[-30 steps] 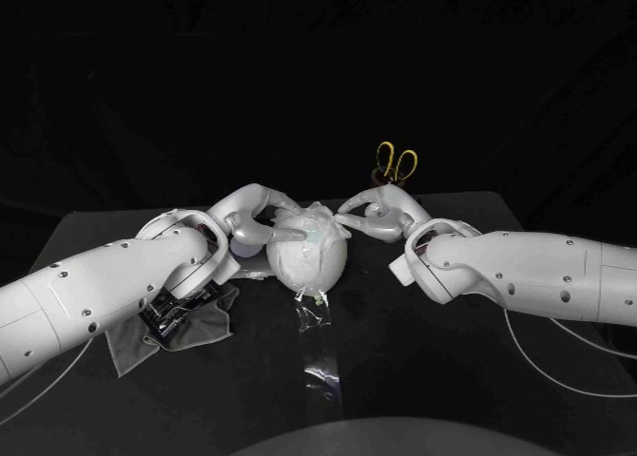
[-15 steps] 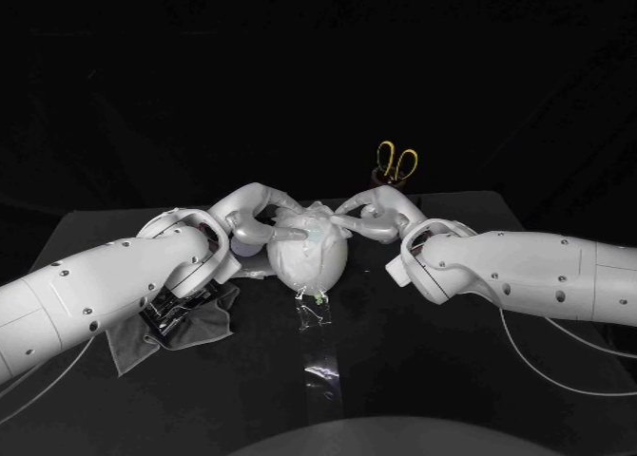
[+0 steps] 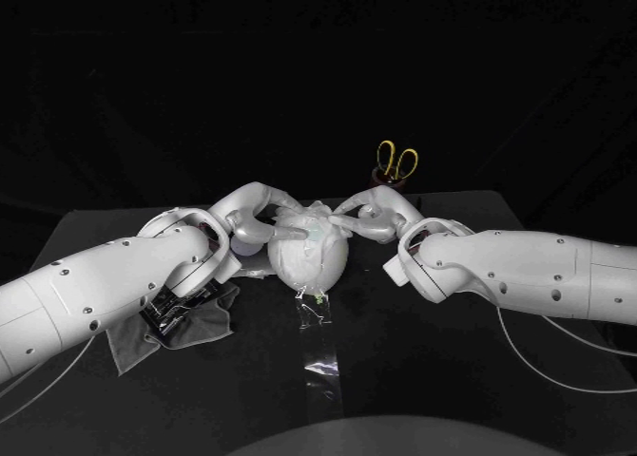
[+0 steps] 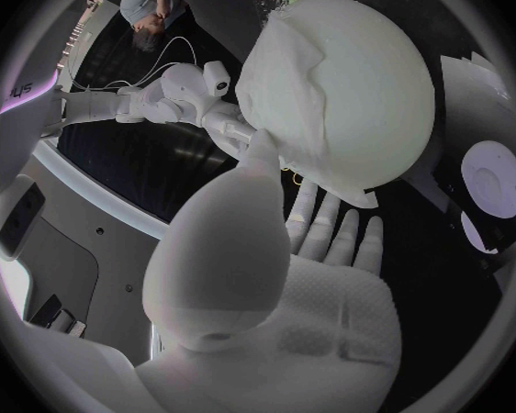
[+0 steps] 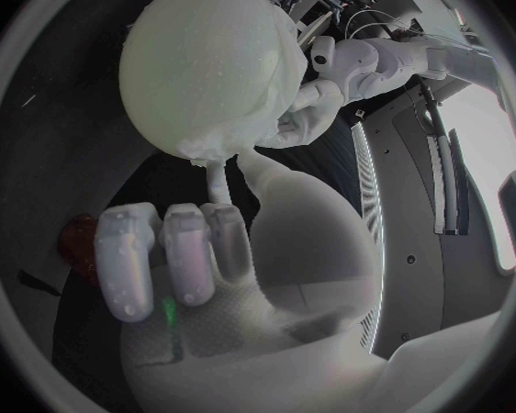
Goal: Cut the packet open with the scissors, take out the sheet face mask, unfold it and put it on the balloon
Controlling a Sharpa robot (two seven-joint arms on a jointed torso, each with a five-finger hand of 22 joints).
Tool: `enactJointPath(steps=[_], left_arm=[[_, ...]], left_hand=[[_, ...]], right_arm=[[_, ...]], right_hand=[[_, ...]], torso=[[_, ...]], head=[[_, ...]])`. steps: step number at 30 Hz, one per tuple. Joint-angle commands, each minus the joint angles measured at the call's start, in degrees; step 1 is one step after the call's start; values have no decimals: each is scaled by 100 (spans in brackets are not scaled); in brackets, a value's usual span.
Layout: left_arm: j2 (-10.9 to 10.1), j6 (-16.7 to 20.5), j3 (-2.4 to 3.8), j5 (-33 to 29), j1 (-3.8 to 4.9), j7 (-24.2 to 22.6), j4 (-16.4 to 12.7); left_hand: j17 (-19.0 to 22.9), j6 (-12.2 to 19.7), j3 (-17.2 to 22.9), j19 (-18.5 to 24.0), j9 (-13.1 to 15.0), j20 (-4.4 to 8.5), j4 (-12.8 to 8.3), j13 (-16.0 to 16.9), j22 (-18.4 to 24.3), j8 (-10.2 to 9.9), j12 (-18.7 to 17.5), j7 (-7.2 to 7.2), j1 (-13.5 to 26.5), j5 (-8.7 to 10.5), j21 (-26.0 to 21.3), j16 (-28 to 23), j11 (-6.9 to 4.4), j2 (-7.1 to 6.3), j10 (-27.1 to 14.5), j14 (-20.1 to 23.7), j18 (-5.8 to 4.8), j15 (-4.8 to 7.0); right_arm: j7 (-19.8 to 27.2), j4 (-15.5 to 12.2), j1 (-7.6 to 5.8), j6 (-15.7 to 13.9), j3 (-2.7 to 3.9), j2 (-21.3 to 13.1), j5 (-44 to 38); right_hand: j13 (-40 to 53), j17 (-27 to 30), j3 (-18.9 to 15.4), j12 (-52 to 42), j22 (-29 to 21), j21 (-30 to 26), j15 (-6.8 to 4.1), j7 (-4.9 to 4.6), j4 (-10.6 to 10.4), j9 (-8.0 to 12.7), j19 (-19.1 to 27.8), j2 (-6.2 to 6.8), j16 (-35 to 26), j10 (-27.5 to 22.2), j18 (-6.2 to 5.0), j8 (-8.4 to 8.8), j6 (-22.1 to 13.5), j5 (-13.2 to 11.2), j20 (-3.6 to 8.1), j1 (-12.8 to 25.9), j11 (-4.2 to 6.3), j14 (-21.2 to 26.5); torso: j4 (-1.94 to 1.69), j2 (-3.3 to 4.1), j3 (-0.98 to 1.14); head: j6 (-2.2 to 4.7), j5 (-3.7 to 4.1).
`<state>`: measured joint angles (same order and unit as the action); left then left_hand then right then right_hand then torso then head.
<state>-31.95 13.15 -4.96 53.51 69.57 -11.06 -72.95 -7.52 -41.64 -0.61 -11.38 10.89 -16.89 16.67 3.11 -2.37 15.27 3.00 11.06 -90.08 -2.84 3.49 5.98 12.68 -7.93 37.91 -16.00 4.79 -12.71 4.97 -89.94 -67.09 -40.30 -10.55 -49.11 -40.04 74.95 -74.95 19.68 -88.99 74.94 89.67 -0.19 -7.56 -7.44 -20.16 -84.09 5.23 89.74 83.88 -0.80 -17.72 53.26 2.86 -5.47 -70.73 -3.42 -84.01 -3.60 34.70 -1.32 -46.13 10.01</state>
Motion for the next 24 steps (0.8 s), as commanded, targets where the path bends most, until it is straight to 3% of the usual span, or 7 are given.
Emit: enactJointPath(steps=[1, 6, 13, 17, 24], left_arm=[[11, -90, -4, -39, -2, 16, -18], [10, -93, -4, -45, -2, 16, -20], [6, -95, -4, -49, -2, 18, -22], [3, -94, -4, -51, -3, 20, -24], [0, -97, -4, -53, -3, 24, -27]], left_hand=[[-4, -48, 40, -35, 9, 6, 0, 8, 9, 18, 19, 314, 5, 7, -18, -7, -3, 62, 45, -40, 105, 18], [-4, -48, 40, -35, 9, 6, 0, 8, 9, 18, 19, 314, 5, 7, -18, -7, -3, 62, 45, -40, 105, 18], [-4, -52, 42, -32, 10, 6, -1, 8, 10, 19, 19, 314, 3, 7, -19, -7, -3, 66, 50, -42, 106, 19], [-3, -51, 45, -33, 10, 6, -1, 8, 11, 18, 19, 315, 1, 7, -19, -8, -2, 72, 53, -43, 107, 18], [-4, -58, 49, -33, 12, 7, -2, 9, 12, 20, 20, 314, -3, 8, -19, -9, -1, 78, 60, -47, 109, 17]], right_arm=[[-72, 3, 1, 134, 3, 11, -145], [-138, -12, 1, 128, 3, 1, -230], [-122, -47, 2, -59, 3, -16, -273], [-76, -70, 2, -175, 3, -22, -267], [35, -134, 3, -394, 3, -59, -201]], right_hand=[[1472, -1505, 50, -44, 1506, 33, -64, 32, 58, -24, -591, -64, 26, 581, 80, -43, 127, -9, -1, -164, 68, -599], [1490, -1505, 168, -75, 1506, 33, -129, 124, 220, -73, -591, -163, 26, 598, 80, -138, 319, -9, 49, -459, 146, -599], [1505, -1505, 378, -101, 1506, 33, -278, 322, 509, -253, -591, -283, 26, 612, 80, -445, 626, -8, 181, -801, 319, -599], [1505, -1505, 441, -101, 1506, 33, -324, 365, 530, -345, -591, -273, 26, 612, 80, -582, 654, -8, 235, -765, 364, -599], [1505, -1505, 498, -101, 1506, 33, -348, 386, 536, -411, -591, -265, 26, 612, 80, -678, 648, -8, 263, -725, 385, -599]], torso=[[0, -1, -3], [3, 2, -1], [5, -1, 0], [5, 0, 3], [5, 2, -1]], head=[[-11, -1], [-16, 0], [-21, -2], [-27, -4], [-25, 6]])
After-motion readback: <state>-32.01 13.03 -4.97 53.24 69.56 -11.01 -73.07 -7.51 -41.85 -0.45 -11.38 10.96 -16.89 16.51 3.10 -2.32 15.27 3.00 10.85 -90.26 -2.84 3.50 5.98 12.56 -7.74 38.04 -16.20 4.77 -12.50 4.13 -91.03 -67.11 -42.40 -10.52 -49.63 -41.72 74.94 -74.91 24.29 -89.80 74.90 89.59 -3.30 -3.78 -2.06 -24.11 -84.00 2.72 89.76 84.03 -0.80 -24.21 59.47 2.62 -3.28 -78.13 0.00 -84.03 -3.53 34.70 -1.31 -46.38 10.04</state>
